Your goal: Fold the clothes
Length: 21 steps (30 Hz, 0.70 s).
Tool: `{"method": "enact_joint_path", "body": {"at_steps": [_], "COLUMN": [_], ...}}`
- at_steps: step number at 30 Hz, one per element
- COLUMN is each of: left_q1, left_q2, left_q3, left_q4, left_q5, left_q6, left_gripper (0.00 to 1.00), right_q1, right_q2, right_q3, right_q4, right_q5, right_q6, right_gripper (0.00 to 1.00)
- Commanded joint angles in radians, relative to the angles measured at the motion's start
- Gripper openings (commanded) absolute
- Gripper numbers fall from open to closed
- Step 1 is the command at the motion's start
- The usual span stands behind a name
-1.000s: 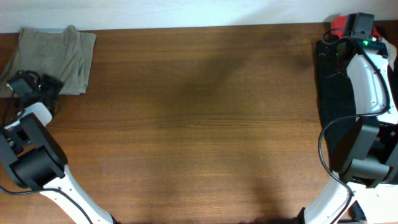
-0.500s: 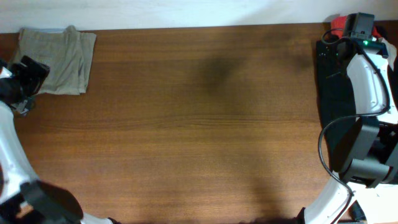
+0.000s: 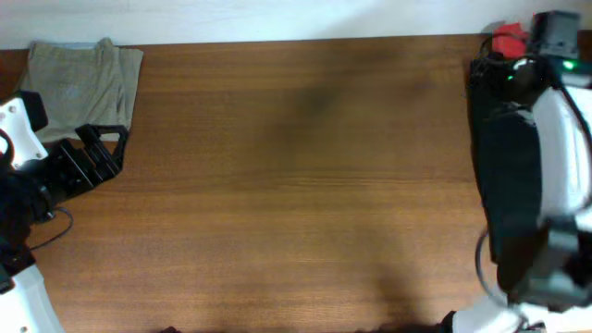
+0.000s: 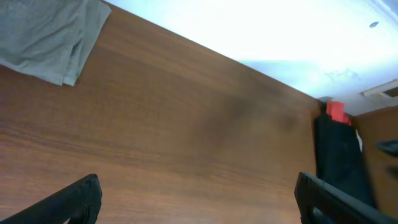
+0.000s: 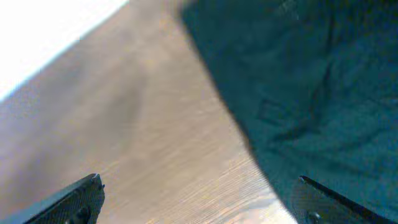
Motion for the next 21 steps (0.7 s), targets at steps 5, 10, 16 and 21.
{"method": "enact_joint_path", "body": {"at_steps": [5, 10, 16, 21], "left_q1": [0.001, 0.001, 0.001, 0.001], "left_q2": [0.006, 0.006, 0.006, 0.006], "left_q3": [0.001, 0.001, 0.001, 0.001], "left_q4": [0.000, 0.000, 0.000, 0.000], "left_q5": [-0.077, -0.077, -0.077, -0.077], "left_q6": [0.026, 0.026, 0.026, 0.026], "left_gripper": [0.99, 0.99, 0.99, 0.99], "right_q1": [0.190, 0.190, 0.205, 0.229], "right_q2": [-0.614, -0.734, -0.699, -1.062], "right_q3": [0.011, 0.011, -0.044, -0.666], "right_q4": [-0.175, -0.392, -0.386, 0.038], "right_q5": [-0.073, -0.095, -0.070, -0.077], "right_q6": [-0.051, -0.051, -0.056, -0.076], "right_gripper": [0.99, 0.99, 0.99, 0.99]}}
